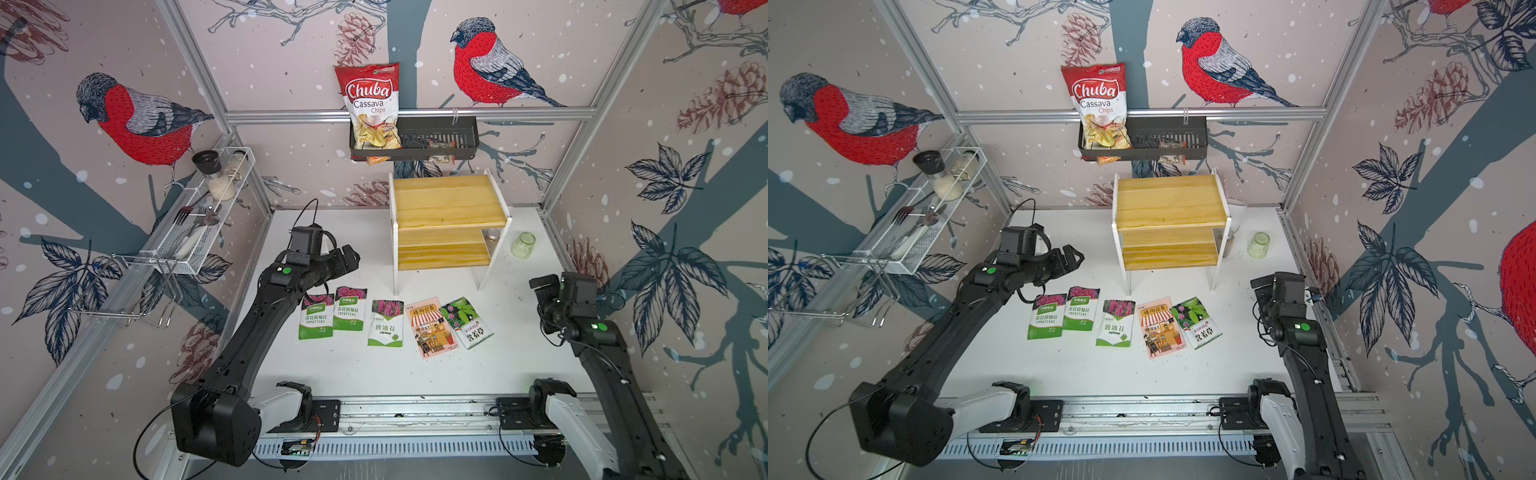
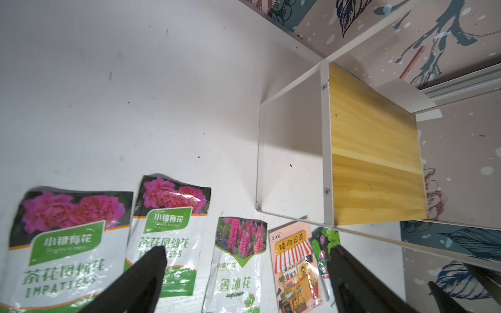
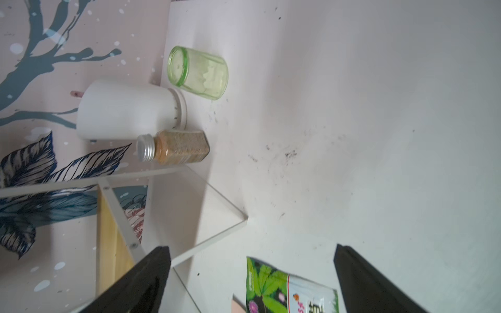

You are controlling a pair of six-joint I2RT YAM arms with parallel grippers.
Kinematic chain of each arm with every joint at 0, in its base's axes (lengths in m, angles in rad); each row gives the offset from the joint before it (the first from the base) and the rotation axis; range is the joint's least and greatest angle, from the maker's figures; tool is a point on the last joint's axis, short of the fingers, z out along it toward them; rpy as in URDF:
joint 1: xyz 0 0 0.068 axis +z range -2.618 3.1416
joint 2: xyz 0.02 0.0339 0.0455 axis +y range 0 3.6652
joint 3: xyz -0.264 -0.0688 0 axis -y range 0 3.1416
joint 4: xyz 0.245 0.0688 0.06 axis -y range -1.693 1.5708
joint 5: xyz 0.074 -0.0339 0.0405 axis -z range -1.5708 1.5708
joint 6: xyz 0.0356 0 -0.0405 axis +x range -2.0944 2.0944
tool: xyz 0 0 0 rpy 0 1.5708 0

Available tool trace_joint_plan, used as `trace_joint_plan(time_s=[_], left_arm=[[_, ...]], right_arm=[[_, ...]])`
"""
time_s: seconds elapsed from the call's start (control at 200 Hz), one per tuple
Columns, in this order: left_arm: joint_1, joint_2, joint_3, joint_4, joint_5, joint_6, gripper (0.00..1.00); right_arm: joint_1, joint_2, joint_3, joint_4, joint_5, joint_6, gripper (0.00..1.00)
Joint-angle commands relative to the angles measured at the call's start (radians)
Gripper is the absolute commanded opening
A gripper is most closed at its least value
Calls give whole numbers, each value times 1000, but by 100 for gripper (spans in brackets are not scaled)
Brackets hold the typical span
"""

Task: Take the seed bag off the shelf
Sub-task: Place the seed packet at the center of the board, then reset both arms

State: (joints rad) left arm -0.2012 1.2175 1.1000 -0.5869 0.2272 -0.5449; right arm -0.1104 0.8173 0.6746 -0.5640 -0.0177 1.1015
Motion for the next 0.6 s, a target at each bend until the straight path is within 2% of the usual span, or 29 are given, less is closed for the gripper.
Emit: trace_joint_plan(time_s=[0.0,0.16,0.205,0.435,0.595], left_arm=[[42,22,1,-19,-38,101,96],[132,40,-51,72,-74,182,96],[146,49,-73,119,-117,207,96],[244,122,-276,504,-256,352,96],[277,210,-392,753,-272,451,96]], right_arm=[[-108,103,29,133,-167,-245,100],[-120,317,118,191,-97,-446,100],[-120,362,115,243,-71,-482,100],[-67,431,-70,716,164,-581,100],[-20,536,-135,921,210,-647,100]])
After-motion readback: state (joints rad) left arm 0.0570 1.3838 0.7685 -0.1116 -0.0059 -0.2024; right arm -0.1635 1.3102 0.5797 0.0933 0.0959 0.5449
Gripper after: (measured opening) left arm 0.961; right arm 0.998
